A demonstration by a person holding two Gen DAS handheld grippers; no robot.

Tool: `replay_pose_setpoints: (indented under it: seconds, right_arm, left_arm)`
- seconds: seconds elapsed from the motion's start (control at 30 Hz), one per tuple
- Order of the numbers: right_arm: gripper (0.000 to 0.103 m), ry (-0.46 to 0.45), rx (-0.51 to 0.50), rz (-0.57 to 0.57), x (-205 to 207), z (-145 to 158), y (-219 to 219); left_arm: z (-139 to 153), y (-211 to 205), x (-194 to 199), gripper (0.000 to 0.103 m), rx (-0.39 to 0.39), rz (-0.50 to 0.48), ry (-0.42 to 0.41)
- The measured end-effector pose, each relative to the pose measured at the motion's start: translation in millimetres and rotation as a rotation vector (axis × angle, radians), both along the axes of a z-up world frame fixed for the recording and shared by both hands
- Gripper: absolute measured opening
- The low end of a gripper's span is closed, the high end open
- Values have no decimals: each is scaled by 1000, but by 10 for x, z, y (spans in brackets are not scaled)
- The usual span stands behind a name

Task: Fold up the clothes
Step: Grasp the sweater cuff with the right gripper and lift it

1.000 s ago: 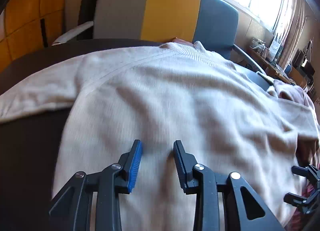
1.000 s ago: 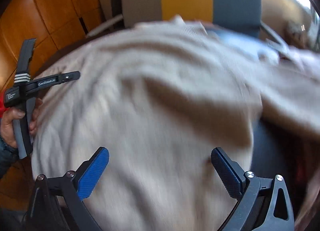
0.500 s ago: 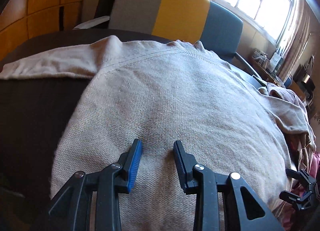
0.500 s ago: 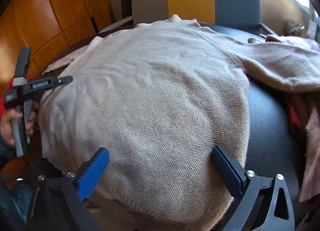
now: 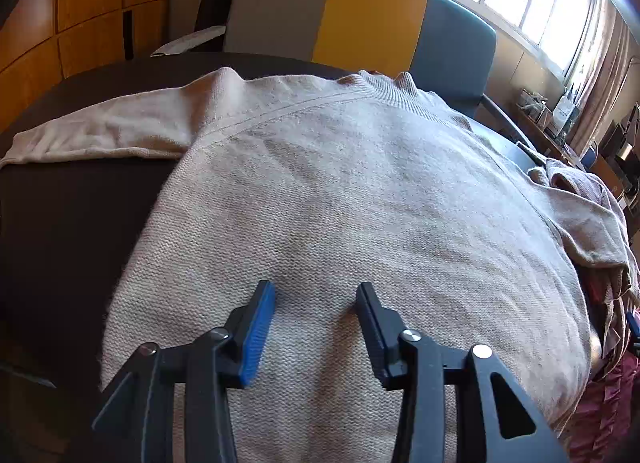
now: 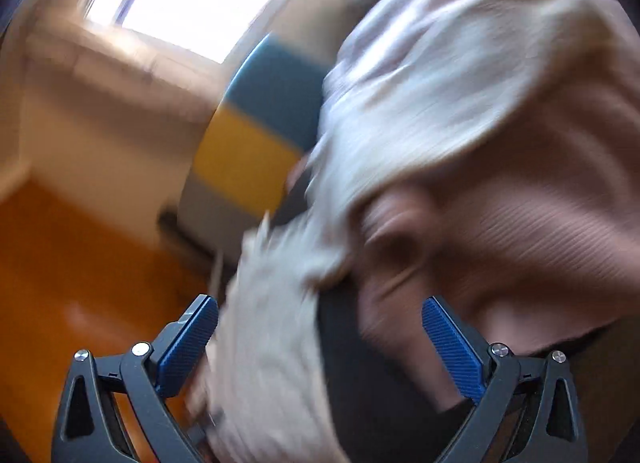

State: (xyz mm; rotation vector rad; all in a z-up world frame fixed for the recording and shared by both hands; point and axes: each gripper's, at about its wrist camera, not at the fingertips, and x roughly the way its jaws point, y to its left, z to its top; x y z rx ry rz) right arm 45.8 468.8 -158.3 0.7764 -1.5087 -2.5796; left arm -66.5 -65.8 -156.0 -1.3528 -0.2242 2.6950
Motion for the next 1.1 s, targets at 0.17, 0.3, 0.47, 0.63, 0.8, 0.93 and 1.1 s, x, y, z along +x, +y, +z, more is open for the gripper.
replay_pose_setpoints:
  seconds: [0.17,0.3,0.47,0.63,0.8,0.93,1.1]
  right_arm:
    - [103,40,-46,-178,-34,-37,439]
    - [103,20,-79,-242,-193,-142,620]
    - [103,74,-93,-298,-306,-153,690]
    - [103,164,-264,-266,-455,-241,784]
    - [89,201,-234,-295,-535,-180,833]
    - [18,154,-211,-311,-622,-214,875]
    - [6,116,-150,-327,-638,-128,978]
  left_arm:
    - [-11,-8,33,45,2,4,-9]
    - [-9,-8,55,45,-3,4,-13]
    - [-7,17,79,46,-28,1,-17]
    - [-9,100,86,60,-62,-11,-19]
    - [-33,279,91,73,-145,-29,-20]
    - [-44,330,81,81,-167,-34,-22]
    - [-43,314,89,84,-157,-36,-19]
